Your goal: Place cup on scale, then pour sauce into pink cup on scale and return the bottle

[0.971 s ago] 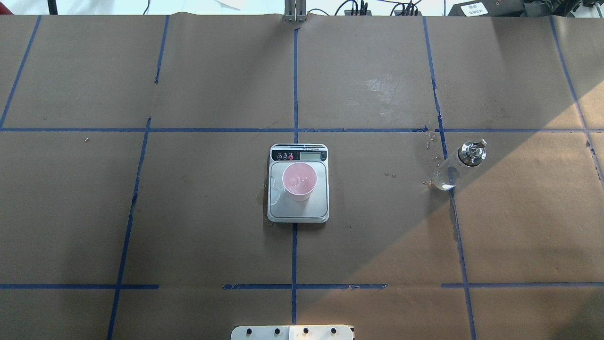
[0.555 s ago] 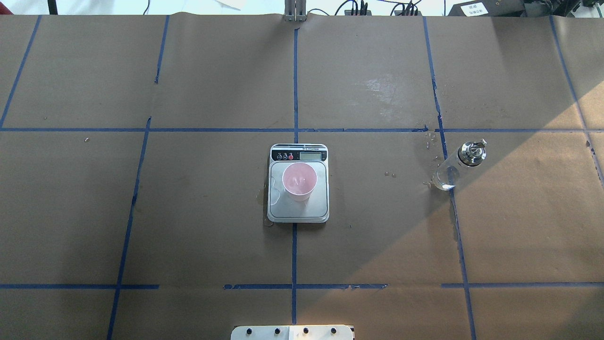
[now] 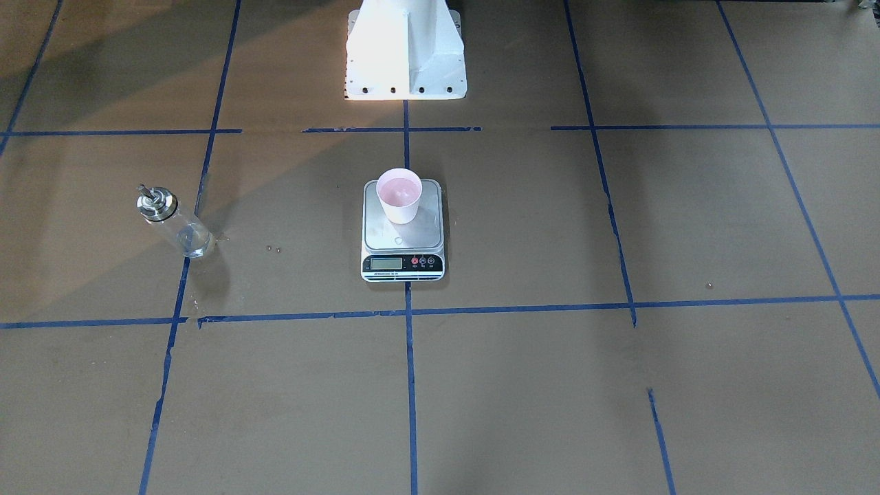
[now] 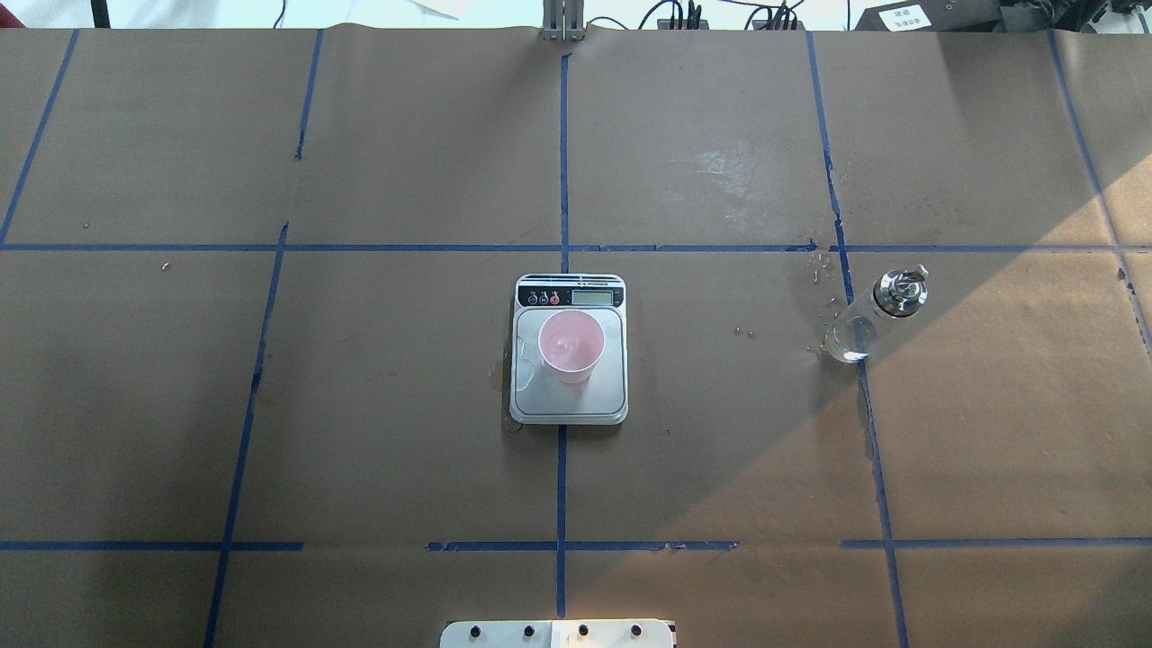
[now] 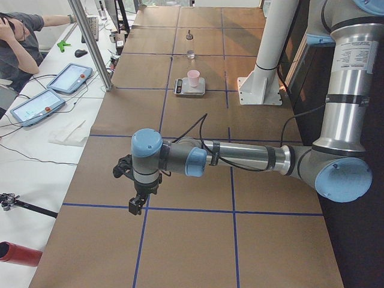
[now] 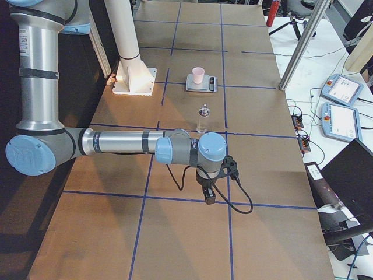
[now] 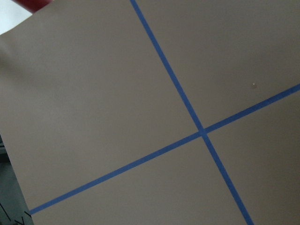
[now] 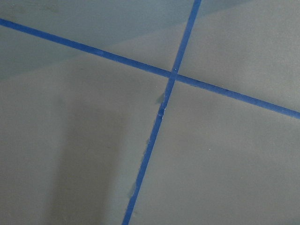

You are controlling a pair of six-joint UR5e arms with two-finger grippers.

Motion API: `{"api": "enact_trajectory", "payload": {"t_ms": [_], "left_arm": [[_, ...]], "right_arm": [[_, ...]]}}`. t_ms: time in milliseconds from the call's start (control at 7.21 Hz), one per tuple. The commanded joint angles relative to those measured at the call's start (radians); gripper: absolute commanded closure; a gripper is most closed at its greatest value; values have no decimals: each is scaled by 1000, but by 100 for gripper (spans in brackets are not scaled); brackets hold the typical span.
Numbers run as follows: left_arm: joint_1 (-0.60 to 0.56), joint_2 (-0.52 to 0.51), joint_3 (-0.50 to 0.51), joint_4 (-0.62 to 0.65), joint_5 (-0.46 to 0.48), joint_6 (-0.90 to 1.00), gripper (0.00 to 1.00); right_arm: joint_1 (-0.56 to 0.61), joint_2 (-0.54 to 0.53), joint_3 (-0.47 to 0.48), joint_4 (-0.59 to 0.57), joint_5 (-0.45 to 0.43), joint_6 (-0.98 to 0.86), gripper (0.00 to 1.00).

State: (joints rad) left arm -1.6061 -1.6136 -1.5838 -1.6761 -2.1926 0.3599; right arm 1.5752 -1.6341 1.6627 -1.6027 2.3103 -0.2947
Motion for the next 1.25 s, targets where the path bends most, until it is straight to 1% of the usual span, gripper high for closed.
{"api": "enact_trajectory", "payload": {"t_ms": [0, 139, 416, 1110], "left_arm": [[-2, 24, 4, 6, -6, -66, 0], [-1, 29, -16, 10, -7, -147, 0], [17, 34, -18, 12, -9, -156, 0], [17, 34, -19, 12, -9, -156, 0]], "right_arm": [[0, -1, -47, 49, -3, 76, 0], [0, -1, -47, 50, -2, 104, 0], [0, 0, -49, 50, -2, 106, 0], [0, 0, -44, 50, -2, 111, 0]]}}
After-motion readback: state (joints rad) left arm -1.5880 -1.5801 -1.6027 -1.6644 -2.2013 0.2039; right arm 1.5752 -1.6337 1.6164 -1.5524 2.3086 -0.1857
